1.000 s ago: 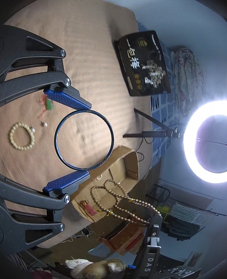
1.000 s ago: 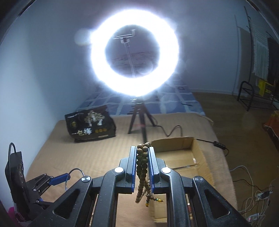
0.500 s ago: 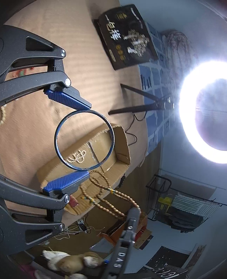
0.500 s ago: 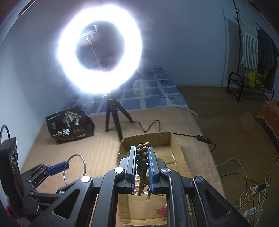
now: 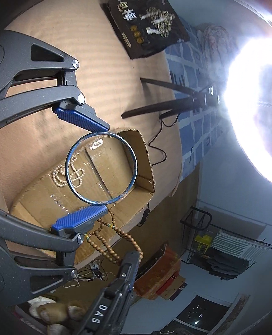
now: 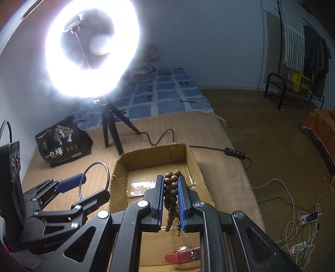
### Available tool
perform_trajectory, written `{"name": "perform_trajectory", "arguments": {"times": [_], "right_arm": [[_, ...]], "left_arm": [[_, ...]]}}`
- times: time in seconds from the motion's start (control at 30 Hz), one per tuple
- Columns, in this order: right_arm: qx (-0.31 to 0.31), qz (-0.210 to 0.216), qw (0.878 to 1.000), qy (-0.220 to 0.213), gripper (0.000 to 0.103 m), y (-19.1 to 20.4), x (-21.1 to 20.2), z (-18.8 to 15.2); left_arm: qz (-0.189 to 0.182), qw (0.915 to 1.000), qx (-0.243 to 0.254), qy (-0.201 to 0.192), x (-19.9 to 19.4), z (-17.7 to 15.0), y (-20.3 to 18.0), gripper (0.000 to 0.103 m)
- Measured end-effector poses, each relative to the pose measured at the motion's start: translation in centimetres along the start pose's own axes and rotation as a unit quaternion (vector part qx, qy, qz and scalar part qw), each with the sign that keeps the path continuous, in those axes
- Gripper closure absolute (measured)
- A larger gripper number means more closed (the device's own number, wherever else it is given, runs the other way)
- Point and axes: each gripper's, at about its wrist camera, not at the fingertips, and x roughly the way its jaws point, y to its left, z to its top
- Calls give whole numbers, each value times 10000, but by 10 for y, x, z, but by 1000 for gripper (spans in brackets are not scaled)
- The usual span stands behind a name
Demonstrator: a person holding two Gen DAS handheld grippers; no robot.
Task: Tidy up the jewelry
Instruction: 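Carry the bangle and mala into the cardboard box and release both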
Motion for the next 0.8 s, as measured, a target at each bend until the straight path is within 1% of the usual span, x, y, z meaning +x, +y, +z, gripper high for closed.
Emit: {"name": "perform_trajectory", "arguments": {"times": [0.3, 0.5, 0.53, 0.57, 0.63, 0.8], "right_arm": [[141, 14, 9997, 196, 93, -15, 19, -6], [237, 8, 9993, 293, 91, -22, 24, -11], [252, -1, 9992, 304, 89, -23, 25, -11], [273, 13, 9991, 333, 82, -23, 26, -11], [310, 105, 9987, 399, 73, -24, 27, -12], [301, 46, 9987, 406, 72, -21, 26, -13]], "left_arm": [[-5, 9998, 41, 211, 30, 0, -6, 30], [45, 9995, -10, 312, 41, -2, -7, 30], [54, 9994, -41, 349, 42, -3, -7, 30], [46, 9992, -84, 387, 43, -3, -5, 30], [8, 9990, -152, 425, 44, -2, -4, 29], [21, 9990, -113, 433, 43, -2, -3, 29]]}}
